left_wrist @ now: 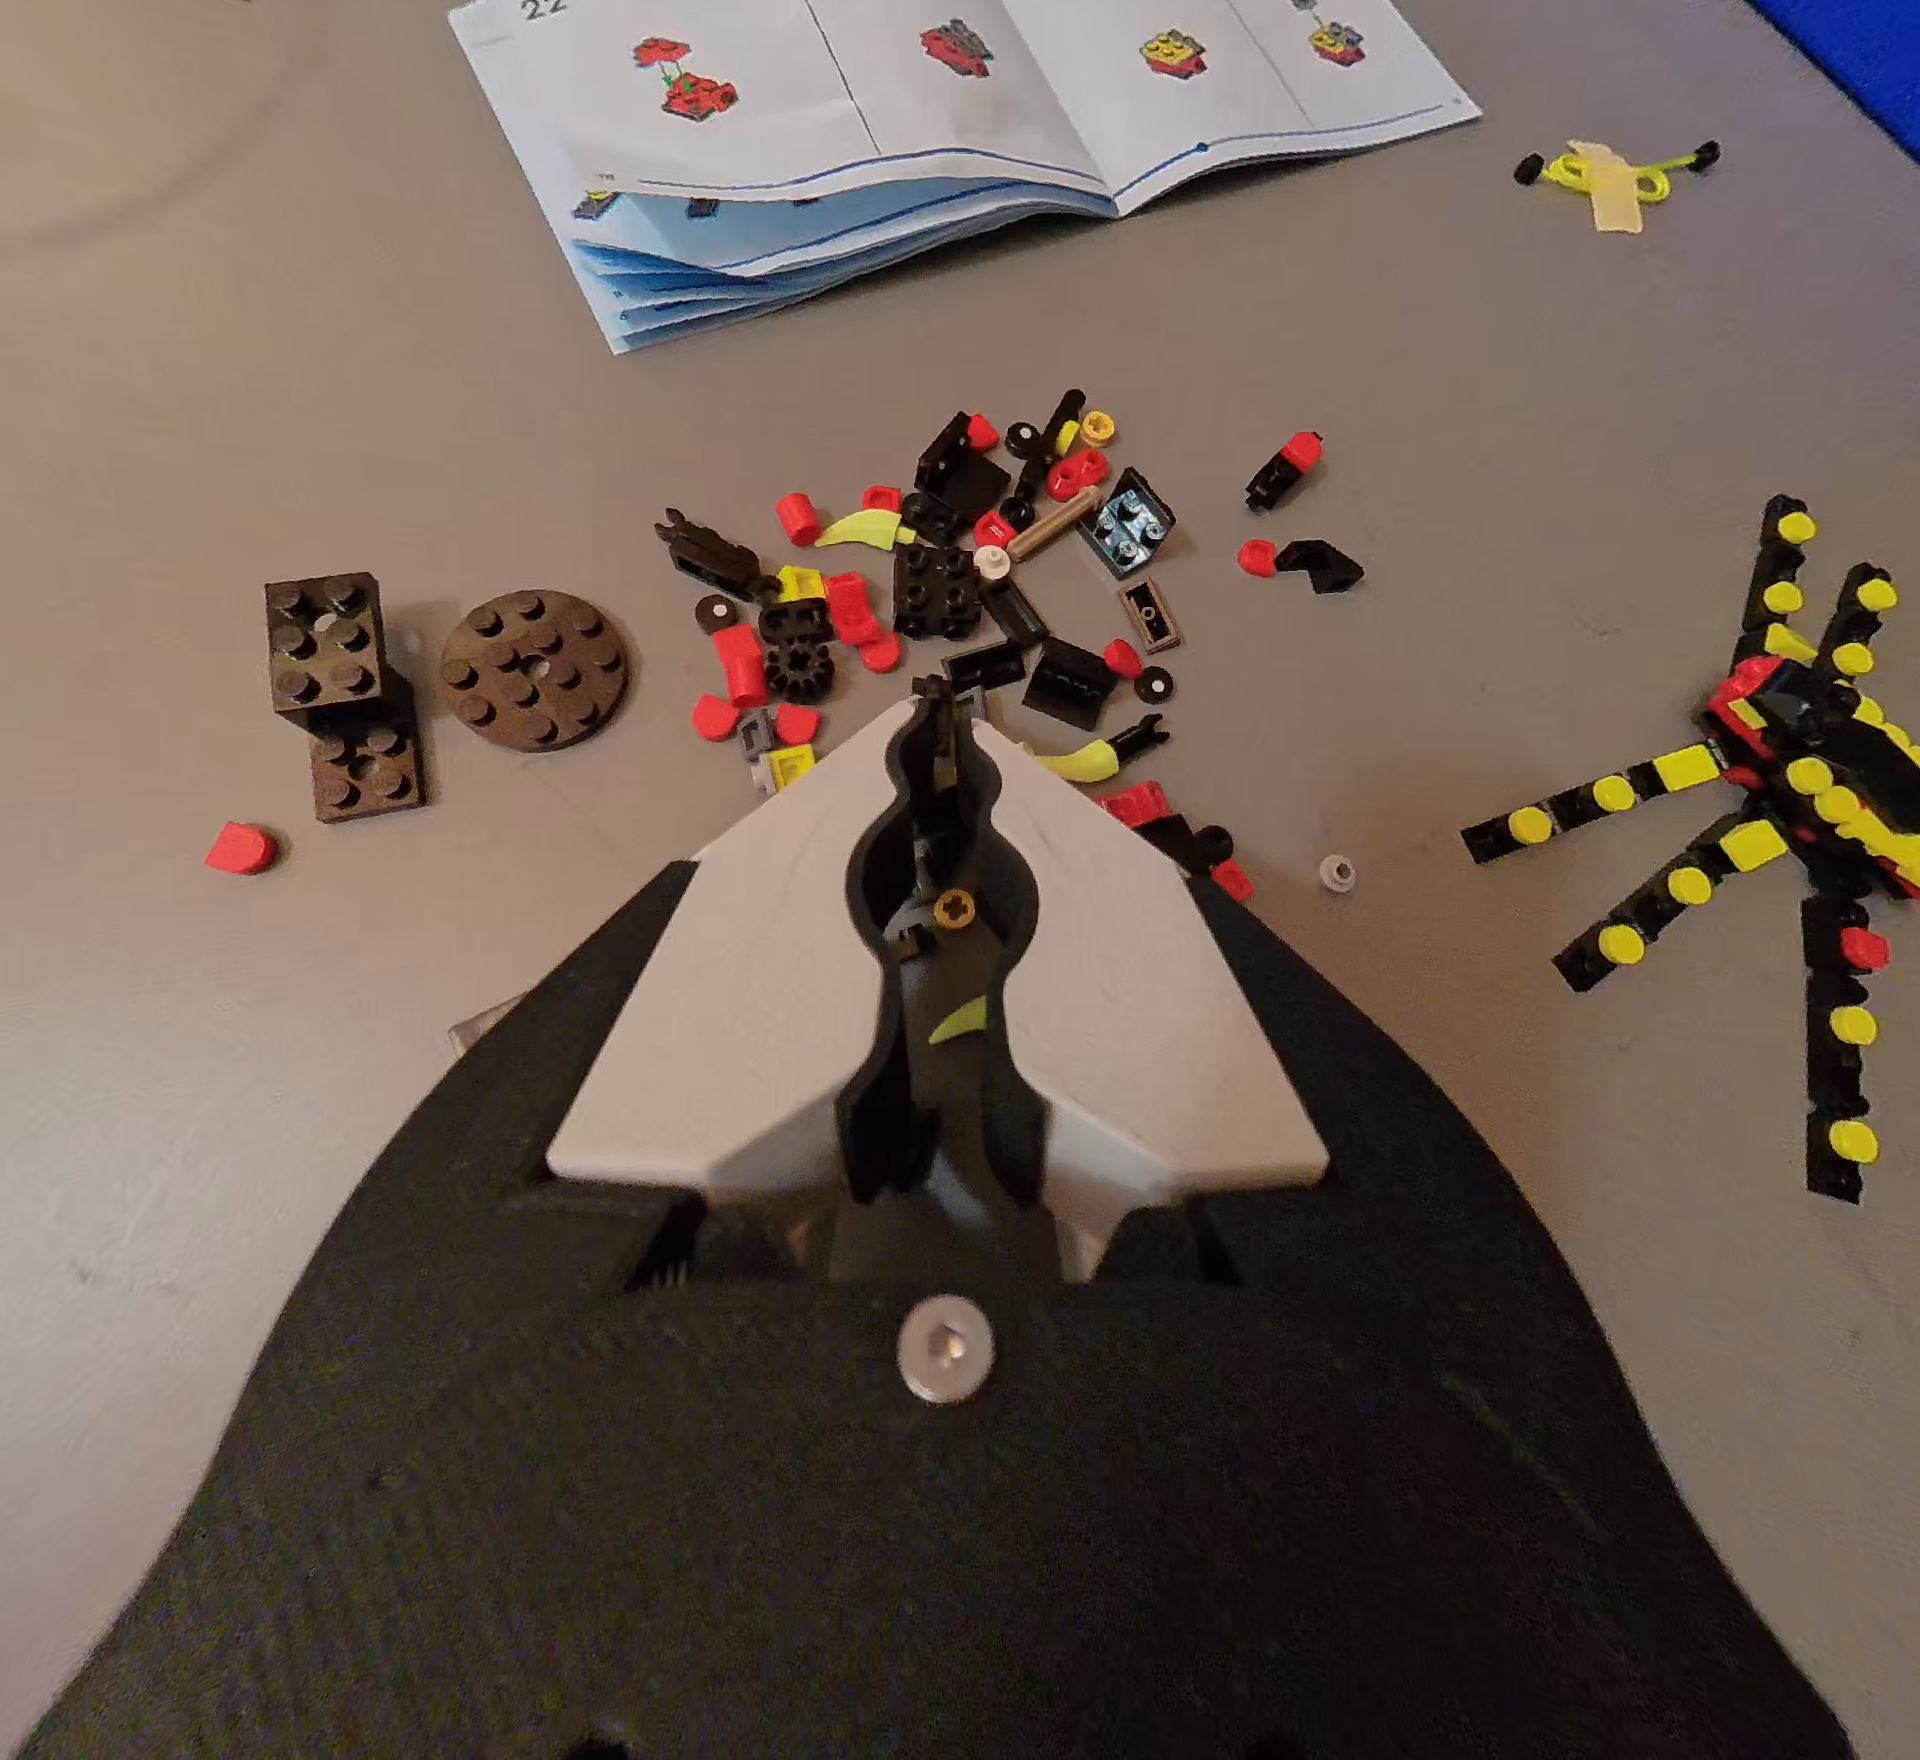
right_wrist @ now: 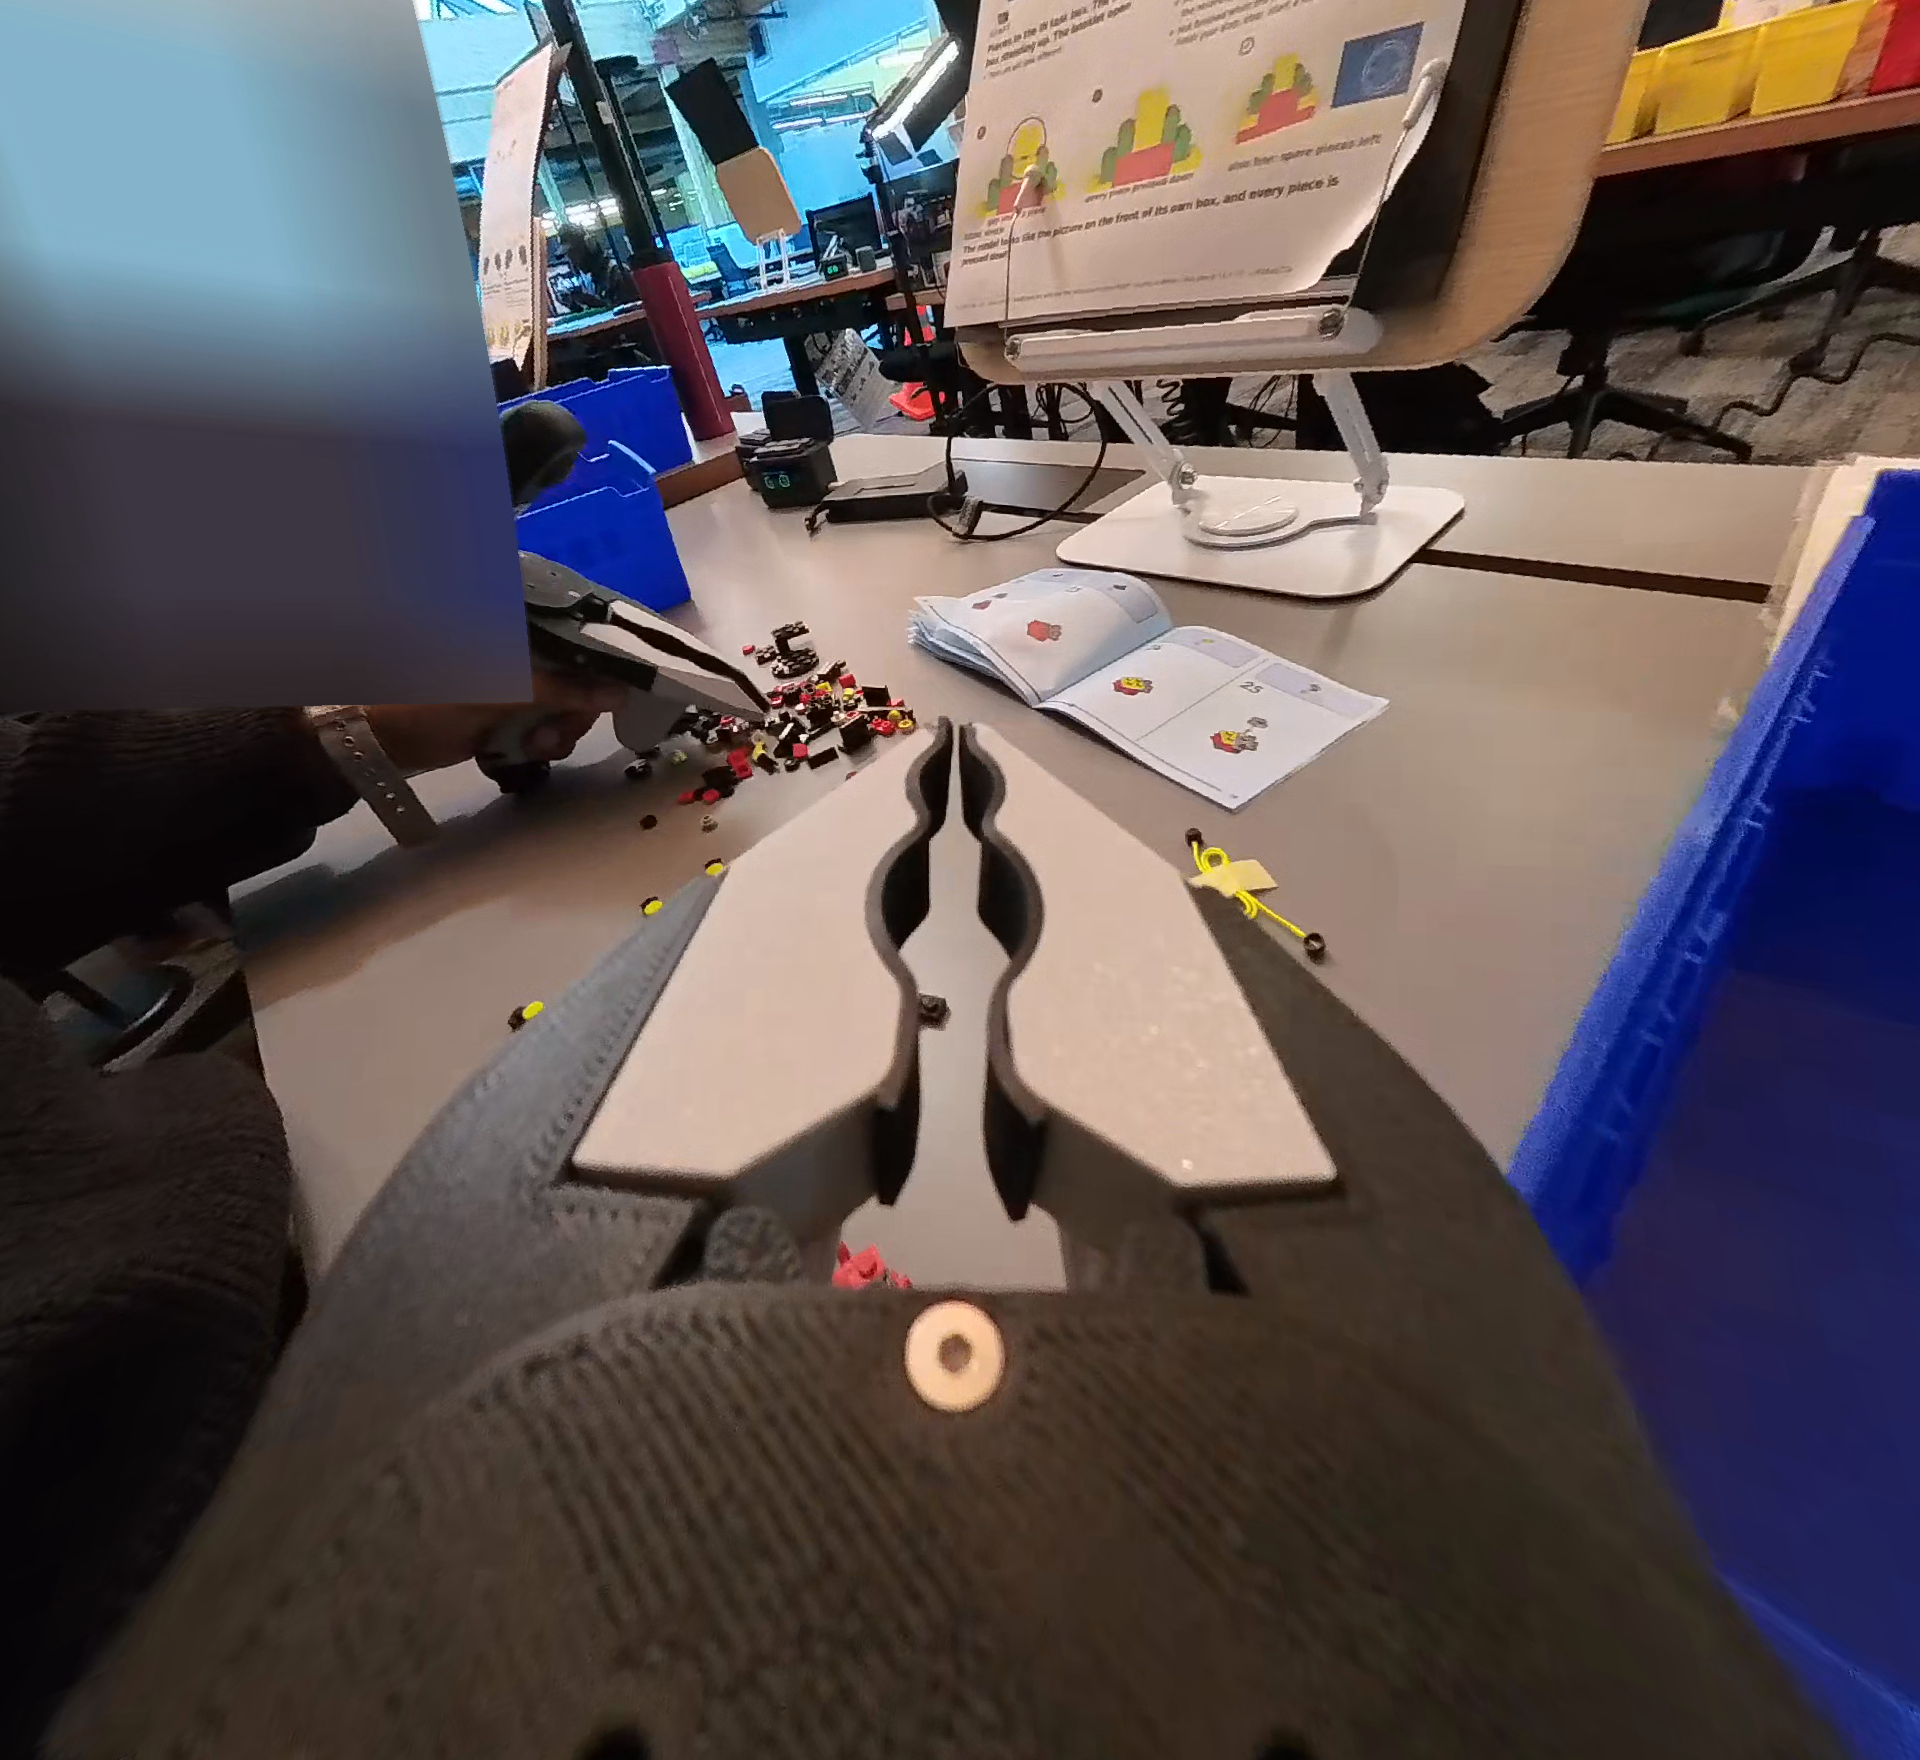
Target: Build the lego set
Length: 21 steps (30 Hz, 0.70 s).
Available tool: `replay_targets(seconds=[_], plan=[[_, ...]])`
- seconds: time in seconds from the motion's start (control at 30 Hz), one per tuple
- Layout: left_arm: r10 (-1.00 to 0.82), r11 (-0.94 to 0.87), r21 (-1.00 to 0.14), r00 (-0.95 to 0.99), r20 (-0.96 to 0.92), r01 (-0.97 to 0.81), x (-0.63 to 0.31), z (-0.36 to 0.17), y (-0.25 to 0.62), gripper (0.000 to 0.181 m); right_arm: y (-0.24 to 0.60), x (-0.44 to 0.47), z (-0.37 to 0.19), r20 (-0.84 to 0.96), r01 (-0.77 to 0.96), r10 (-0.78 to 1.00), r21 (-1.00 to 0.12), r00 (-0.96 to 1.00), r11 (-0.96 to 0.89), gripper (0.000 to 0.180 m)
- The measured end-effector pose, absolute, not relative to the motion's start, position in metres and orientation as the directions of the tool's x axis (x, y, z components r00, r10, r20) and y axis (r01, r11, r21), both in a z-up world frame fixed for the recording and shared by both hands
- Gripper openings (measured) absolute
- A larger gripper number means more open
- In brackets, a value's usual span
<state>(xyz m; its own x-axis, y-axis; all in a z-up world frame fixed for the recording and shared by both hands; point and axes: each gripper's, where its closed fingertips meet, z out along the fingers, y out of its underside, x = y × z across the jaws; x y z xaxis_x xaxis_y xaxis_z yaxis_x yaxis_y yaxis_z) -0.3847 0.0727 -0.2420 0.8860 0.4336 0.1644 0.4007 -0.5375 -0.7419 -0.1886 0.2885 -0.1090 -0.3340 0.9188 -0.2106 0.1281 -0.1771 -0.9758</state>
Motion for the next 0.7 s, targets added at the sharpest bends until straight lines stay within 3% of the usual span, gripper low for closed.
replay_targets(seconds=[0.7], plan=[[0.459,-0.418,-0.749,0.831,0.314,0.514,-0.397,-0.234,0.067,0.01,0.289,-0.195,-0.121,-0.367,0.193,0.864,-0.929,-0.344,-0.317,0.003]])
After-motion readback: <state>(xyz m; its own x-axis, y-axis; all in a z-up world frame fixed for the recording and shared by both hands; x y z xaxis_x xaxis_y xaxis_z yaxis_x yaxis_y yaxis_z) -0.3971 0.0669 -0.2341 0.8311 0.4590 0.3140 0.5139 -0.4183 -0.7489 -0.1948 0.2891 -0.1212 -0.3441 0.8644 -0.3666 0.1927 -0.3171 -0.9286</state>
